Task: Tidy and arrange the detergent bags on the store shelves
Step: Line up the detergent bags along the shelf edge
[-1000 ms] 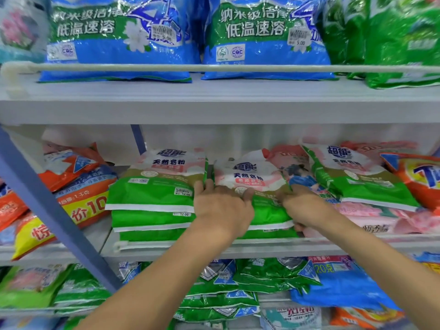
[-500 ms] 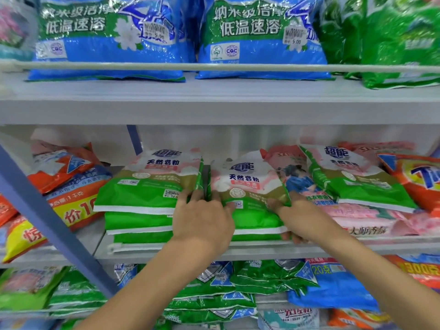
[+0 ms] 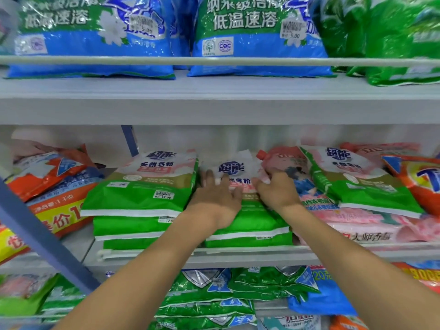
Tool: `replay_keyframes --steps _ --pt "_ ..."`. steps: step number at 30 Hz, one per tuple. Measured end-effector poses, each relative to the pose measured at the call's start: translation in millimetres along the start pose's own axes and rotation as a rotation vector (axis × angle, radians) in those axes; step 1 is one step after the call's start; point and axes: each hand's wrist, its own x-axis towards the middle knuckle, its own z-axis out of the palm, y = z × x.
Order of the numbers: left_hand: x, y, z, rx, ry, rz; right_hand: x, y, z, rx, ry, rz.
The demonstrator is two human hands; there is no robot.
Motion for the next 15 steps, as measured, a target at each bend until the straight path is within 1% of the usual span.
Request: replay_keyframes --steps 2,4,6,7,9,10,11,12,13,14,15 --pt "-1.0 1.9 2.3 -0.004 -0.001 -0.003 1.8 3.4 -2.3 -0.019 -0.030 0.044" --pt "0.6 1.5 5.3 -0.011 0.000 0.006 0.5 7.7 -8.0 -0.108 -0.055 0.076" --pt "5.2 0.8 9.5 0.006 0.010 0.003 -6.2 10.6 -22.3 -0.192 -0.054 0.047" --pt "7.8 2.7 11.0 0.023 0.006 0.002 -9.3 13.6 -34.3 -0.221 -0.019 0.020" --pt "8.4 13.2 12.8 0.074 0.023 0.008 -11.8 24.1 -67.3 -0.251 0.115 -0.014" --pt "6.5 22.2 13.7 0.075 0.056 0.019 -8.9 33.9 -87.8 -0.260 0.205 -0.015" --pt "4.6 32.9 15.0 0.015 0.110 0.037 -4.0 45.7 -108.5 -0.293 0.295 0.006" --pt "-0.3 45.8 14.7 -0.084 0.173 0.072 0.9 60.7 -128.0 -0.362 0.356 0.074" --pt "-4.8 59.8 14.0 -0.195 0.239 0.114 7.1 80.4 -146.2 -0.429 0.369 0.173" --pt "-9.4 76.1 13.6 -0.291 0.266 0.147 10.5 97.1 -162.2 -0.461 0.347 0.283" --pt "-8.5 90.7 16.3 -0.374 0.258 0.176 12.0 114.4 -171.8 -0.422 0.298 0.377"
